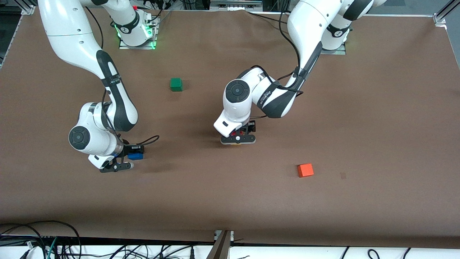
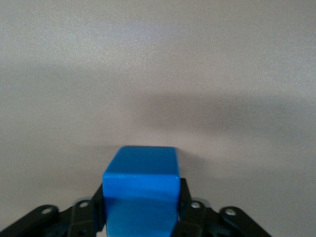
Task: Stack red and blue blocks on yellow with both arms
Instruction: 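Lower the red cube onto yellow while the right gripper grasps blue, then open and raise the left gripper while the right gripper lifts blue, then carry the blue cube with the right gripper over the red cube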
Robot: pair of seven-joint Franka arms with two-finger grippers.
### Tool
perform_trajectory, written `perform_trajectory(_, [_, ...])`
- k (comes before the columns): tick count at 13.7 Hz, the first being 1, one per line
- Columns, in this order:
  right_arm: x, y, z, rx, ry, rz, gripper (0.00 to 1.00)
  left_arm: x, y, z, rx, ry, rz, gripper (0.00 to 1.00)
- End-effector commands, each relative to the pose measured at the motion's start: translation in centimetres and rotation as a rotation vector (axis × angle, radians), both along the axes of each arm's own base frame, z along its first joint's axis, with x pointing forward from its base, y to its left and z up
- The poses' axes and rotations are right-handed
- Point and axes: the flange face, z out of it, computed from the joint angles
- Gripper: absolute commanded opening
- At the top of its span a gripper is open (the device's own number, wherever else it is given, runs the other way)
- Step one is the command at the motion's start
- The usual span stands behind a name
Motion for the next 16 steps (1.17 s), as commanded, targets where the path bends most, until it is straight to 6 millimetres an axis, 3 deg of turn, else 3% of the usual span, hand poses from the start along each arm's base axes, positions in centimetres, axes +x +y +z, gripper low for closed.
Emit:
perform_trajectory(1, [0.3, 0.3, 1.3, 0.027, -0.023, 0.016, 0.24, 3.1, 2.7, 4.9, 0.036, 0.003, 0.05, 1.0])
perform_trajectory(3, [0.7, 1.0, 2.9, 0.032, -0.022, 0.019, 0.2, 5.3, 6.3, 8.5, 0.046, 0.014, 0.032, 1.0])
perform_trajectory(4, [1.0, 1.4, 4.1, 0.036, -0.011, 0.023, 0.2, 6.7, 9.4, 10.0, 0.05, 0.027, 0.017, 1.0])
perform_trajectory(5, [1.5, 1.8, 5.7, 0.043, 0.0, 0.029, 0.2, 8.2, 12.8, 13.2, 0.034, 0.002, 0.022, 1.0])
perform_trajectory(7, [2.7, 4.1, 10.1, 0.052, 0.021, 0.043, 0.2, 10.8, 19.7, 17.8, 0.015, -0.05, 0.056, 1.0])
perform_trajectory(10, [2.7, 10.8, 15.7, 0.053, 0.042, 0.014, 0.2, 12.7, 30.2, 23.6, 0.014, -0.107, 0.082, 1.0])
perform_trajectory(12, [1.0, 17.8, 17.6, 0.05, 0.022, 0.0, 0.21, 12.5, 36.4, 26.5, 0.014, -0.09, 0.035, 1.0])
perform_trajectory(15, [-1.6, 28.3, 17.7, 0.035, -0.014, -0.099, 0.21, 9.9, 44.6, 30.0, 0.035, -0.016, -0.026, 1.0])
perform_trajectory(16, [-2.4, 31.1, 17.3, 0.026, -0.025, -0.126, 0.21, 8.3, 45.9, 30.8, 0.042, 0.001, -0.032, 1.0])
